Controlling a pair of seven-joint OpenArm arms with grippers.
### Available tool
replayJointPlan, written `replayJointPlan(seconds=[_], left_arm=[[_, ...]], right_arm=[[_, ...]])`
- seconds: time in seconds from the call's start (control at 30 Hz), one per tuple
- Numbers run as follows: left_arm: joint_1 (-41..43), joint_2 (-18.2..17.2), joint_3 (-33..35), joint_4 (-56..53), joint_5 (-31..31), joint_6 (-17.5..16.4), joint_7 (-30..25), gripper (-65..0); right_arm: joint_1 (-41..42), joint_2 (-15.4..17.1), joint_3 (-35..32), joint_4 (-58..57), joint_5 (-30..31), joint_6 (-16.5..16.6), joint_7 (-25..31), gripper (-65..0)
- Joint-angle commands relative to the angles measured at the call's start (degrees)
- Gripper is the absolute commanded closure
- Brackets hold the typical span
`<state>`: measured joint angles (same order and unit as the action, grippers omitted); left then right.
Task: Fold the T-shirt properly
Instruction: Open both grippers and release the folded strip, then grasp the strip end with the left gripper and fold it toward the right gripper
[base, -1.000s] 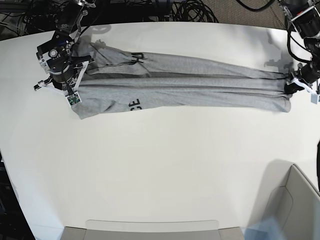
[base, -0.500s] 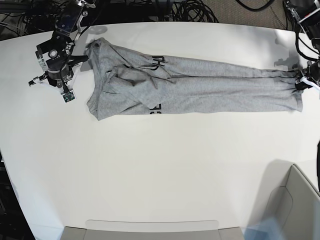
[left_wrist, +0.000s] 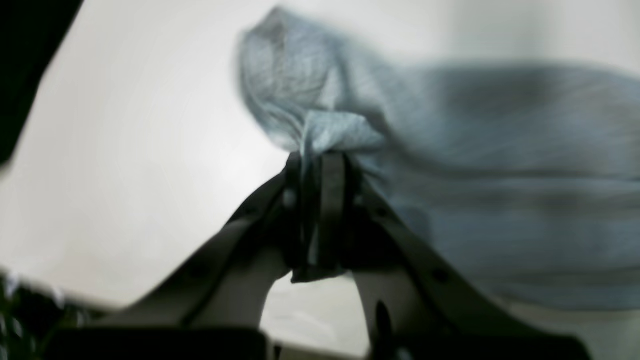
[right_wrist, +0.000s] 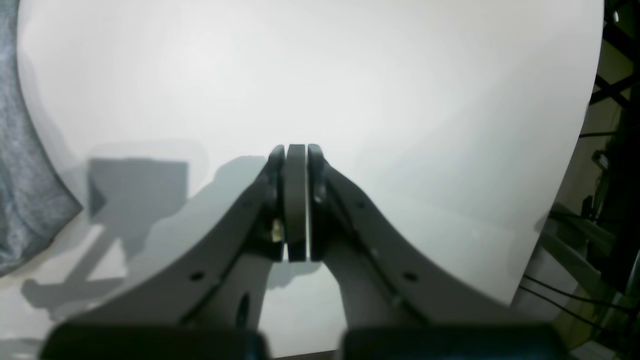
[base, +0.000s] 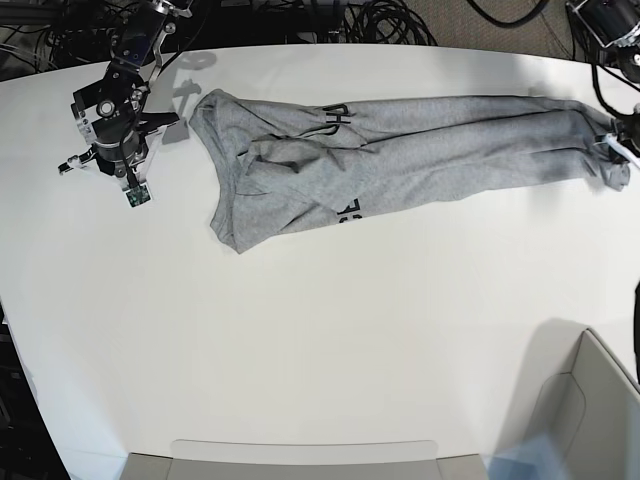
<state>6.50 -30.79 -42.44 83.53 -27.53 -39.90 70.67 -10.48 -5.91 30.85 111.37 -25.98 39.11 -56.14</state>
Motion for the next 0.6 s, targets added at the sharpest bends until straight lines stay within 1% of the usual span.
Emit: replayJointPlan(seconds=[0.0,0.2,0.33,0.4,0.5,0.57], left_arm=[[0.0,0.1,-0.2,3.3,-0.5,-0.1,1.1,0.0],[0.0,6.5,0.0,17.5,-0.4,-0.1,8.9,0.0],[0.3,10.7,0.5,24.6,-0.4,-0.1,9.3,0.0],[1.7,12.8,0.7,27.4,-0.4,-0.1,9.3,0.0],[3.7,14.4,6.4,31.1,-0.5,-0.1,9.3,0.0],[5.1,16.1,9.7,32.1,-0.5,-0.1,9.3,0.0]], right_arm=[[0.7,0.2,-0.1,0.8,-0.3,0.9,0.7,0.0],[1.3,0.5,0.0,-2.5,-0.3,0.9,0.8,0.0],[1.2,0.3,0.0,-2.9,-0.3,0.9,0.9,0.0],[1.2,0.3,0.0,-2.9,-0.3,0.9,0.9,0.0],[1.4,0.3,0.0,-3.0,-0.3,0.9,0.9,0.0],[1.4,0.3,-0.1,-3.0,-0.3,0.9,0.9,0.0]])
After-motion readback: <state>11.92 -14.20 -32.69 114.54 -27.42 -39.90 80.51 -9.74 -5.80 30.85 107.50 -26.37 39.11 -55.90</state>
